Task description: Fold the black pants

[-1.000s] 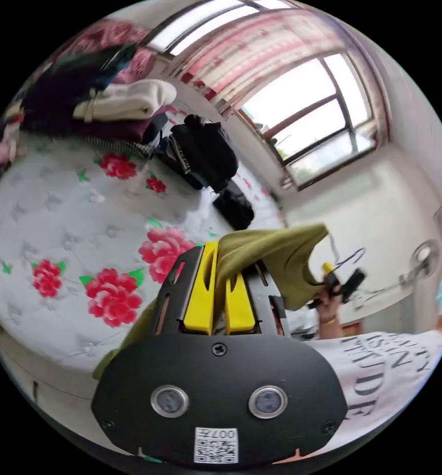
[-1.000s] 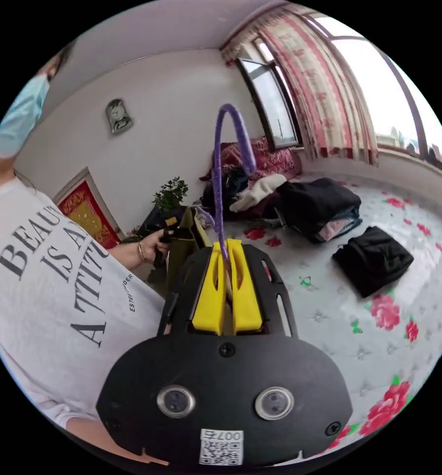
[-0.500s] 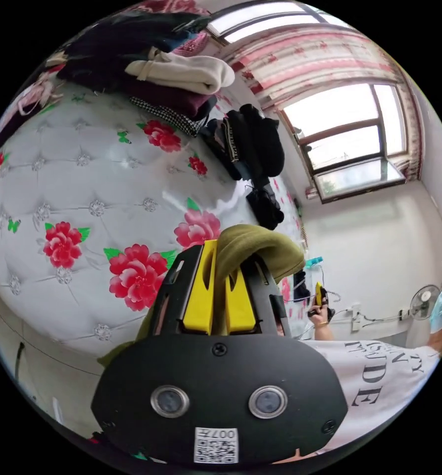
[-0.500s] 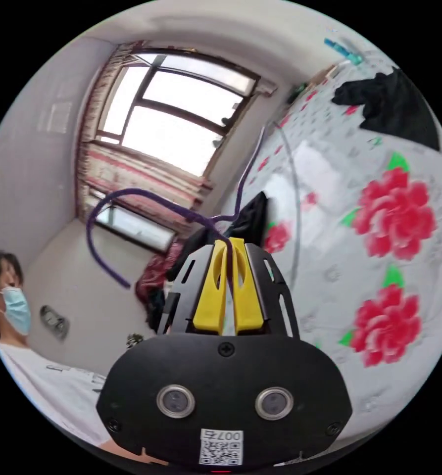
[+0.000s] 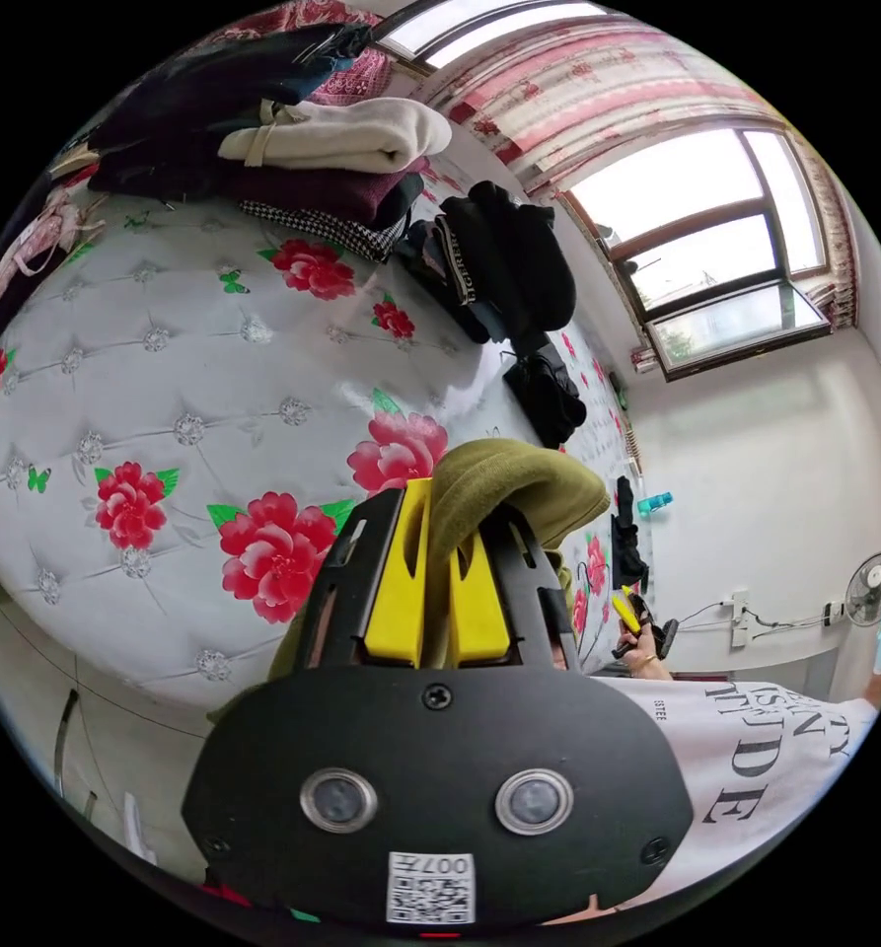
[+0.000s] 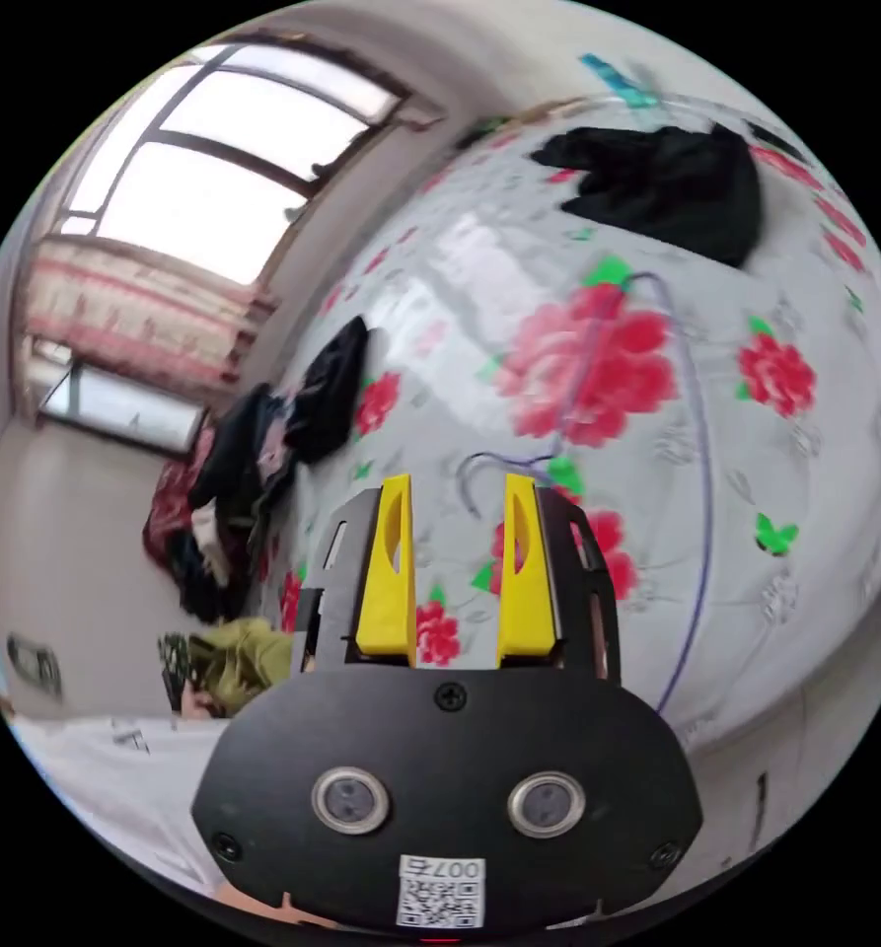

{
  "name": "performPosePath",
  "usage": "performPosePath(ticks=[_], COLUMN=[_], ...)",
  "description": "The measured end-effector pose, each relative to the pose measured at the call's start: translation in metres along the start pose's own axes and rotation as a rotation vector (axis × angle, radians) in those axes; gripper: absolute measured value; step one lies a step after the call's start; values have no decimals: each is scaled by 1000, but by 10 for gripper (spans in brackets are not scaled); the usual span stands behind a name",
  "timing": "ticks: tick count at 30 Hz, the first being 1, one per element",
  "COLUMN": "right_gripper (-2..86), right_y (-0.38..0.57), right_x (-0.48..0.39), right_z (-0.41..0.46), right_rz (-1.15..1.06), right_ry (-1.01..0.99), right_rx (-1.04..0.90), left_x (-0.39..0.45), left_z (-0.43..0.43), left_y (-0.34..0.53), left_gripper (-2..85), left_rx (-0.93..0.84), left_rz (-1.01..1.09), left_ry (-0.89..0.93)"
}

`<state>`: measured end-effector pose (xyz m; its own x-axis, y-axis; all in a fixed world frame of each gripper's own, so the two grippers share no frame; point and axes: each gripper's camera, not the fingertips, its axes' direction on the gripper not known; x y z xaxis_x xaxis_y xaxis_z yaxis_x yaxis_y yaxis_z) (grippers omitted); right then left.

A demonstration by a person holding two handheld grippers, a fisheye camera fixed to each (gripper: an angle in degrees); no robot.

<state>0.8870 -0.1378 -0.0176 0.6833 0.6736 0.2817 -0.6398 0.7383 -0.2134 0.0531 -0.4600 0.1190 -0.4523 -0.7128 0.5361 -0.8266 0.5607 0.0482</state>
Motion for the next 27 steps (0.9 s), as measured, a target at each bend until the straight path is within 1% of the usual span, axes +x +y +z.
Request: performPosePath(ticks=[2,3,5,6,8,9,10,11,12,13,14,15,17,21,23,25,26,27], right_gripper=[121,122,130,132,138,139,134,124,117,103,88,83,67,51,44,42,41,41], right_y=[19,28,79,95,158,174,204,229,238,249,244,238,203,186,159,131,117,110], right_x=[-83,-106,-194,-212,-271,-282,-297,-303,-304,-306,-312,-314,-316,-319,-328,-342,-361,-373], right_z=[24,32,68,76,109,117,136,153,159,164,156,148,107,33,-31,-76,-97,-103], right_rz=[-308,-388,-677,-733,-916,-965,-1064,-1143,-1171,-1204,-1189,-1167,-1024,-953,-883,-866,-905,-938], right_ry=[-60,-78,-155,-171,-203,-185,-99,36,114,250,268,244,89,-7,-67,-111,-93,-72], right_rx=[-132,-176,-329,-363,-478,-507,-556,-565,-555,-518,-492,-492,-510,-459,-317,-198,-121,-94], left_x=[7,11,15,16,20,24,26,27,29,31,32,34,42,73,95,119,123,131], left_z=[-1,-2,-4,-7,-11,-14,-18,-20,-24,-28,-30,-37,-50,-101,-126,-155,-161,-166], left_y=[4,7,13,16,22,27,32,34,39,44,46,51,58,66,64,47,39,14], left_gripper=[-8,-8,-8,-8,-8,-7,-7,-7,-7,-7,-7,-7,-8,-8,-8,-7,-6,-3], left_rx=[5,11,21,23,26,30,34,35,37,32,28,32,49,119,167,268,296,341], left_rz=[26,40,46,50,68,81,95,100,110,126,135,154,203,302,362,450,466,496], left_ry=[-14,-18,-6,8,10,4,2,2,2,-2,-6,-23,-52,-18,-41,-97,-95,-64])
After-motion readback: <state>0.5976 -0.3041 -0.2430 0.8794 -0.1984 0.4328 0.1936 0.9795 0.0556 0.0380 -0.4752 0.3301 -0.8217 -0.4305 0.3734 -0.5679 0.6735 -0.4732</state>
